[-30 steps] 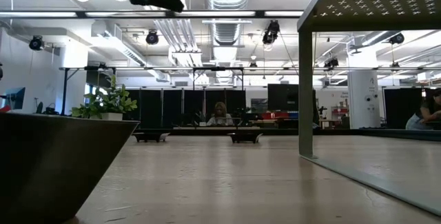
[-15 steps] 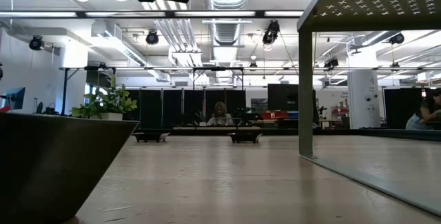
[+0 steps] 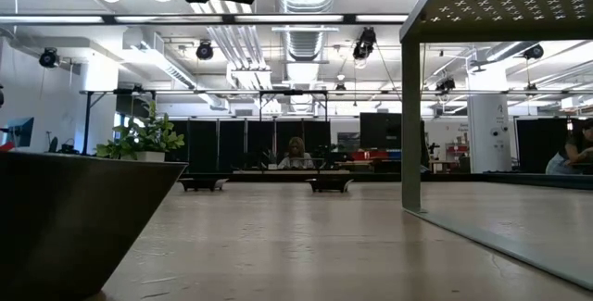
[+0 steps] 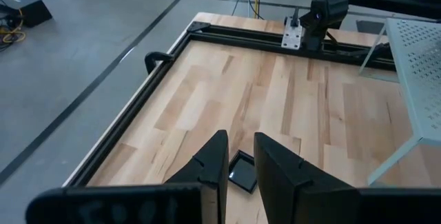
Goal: Pick & Place Mini shaped plates
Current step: Stack the distorted square plate on the stacked distorted square plates on the shelf
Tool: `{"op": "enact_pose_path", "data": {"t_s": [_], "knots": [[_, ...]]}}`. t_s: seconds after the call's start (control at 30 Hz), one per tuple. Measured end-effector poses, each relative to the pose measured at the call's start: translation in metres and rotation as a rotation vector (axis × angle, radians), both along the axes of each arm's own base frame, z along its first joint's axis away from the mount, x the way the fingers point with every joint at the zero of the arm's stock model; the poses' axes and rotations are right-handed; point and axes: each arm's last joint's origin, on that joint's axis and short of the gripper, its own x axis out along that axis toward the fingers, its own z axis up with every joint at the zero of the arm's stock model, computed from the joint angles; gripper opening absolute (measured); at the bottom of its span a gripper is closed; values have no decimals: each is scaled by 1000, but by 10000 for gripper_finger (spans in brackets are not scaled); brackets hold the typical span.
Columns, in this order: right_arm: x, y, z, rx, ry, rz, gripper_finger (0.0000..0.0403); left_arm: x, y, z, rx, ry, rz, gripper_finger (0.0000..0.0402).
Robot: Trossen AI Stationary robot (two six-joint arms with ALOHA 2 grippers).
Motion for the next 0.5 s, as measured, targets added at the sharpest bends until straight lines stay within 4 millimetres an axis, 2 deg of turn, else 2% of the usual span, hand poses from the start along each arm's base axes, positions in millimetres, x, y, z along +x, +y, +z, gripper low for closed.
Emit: {"op": "enact_pose_path", "data": {"t_s": [0.37,0.5], "knots": [[0,0,0,0,-13,20,81,0,0,0,12,4,-5,64],[1,0,0,3,-16,17,94,0,0,0,19,7,-9,64]]}}
